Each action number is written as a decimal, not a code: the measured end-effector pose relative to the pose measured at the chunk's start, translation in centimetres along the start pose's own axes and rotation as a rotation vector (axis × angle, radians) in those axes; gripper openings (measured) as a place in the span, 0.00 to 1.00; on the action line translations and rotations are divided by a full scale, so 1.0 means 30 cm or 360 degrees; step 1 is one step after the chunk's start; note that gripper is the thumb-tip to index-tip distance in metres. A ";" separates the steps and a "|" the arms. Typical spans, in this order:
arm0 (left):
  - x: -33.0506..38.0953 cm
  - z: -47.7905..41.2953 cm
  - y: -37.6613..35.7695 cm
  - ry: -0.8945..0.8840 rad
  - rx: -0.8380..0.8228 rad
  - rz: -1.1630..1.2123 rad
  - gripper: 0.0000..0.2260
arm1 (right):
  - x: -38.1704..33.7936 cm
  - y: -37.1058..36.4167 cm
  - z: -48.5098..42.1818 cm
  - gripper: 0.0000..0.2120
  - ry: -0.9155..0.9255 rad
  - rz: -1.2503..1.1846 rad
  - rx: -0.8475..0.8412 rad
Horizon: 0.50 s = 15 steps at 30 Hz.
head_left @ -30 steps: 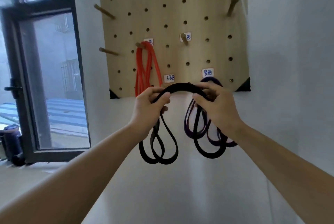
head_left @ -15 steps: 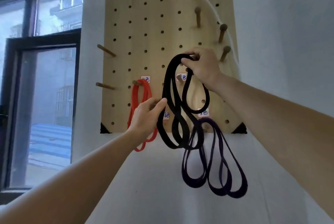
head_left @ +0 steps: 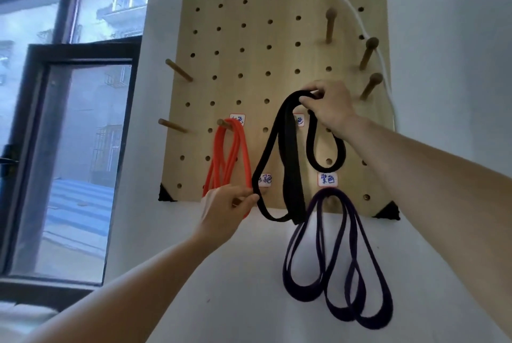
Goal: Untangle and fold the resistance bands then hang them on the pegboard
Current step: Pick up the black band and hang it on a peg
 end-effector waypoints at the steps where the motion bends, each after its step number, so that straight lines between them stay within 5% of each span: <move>1: -0.003 0.001 -0.004 -0.0026 0.0008 -0.0008 0.17 | 0.003 -0.006 -0.004 0.07 0.0002 -0.0037 0.0005; 5: -0.035 -0.005 -0.020 0.0021 0.0059 0.0102 0.02 | 0.000 -0.036 -0.030 0.08 0.0026 -0.0288 -0.0047; 11: -0.051 0.001 -0.042 0.0112 0.0183 0.0184 0.05 | -0.002 -0.079 -0.071 0.10 0.0039 -0.0286 -0.0146; 15: -0.049 0.026 -0.047 0.0110 0.0171 0.0176 0.10 | 0.099 -0.076 -0.042 0.10 -0.0141 0.0138 -0.0274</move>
Point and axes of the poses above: each hand's wrist, its own z-axis away from the middle knuckle, its own y-axis out of the back of the hand, x = y × z, the point moved 6 cm from there along -z, towards the middle knuckle, and after that the axes turned 4 degrees about y, right-handed, at the moved point
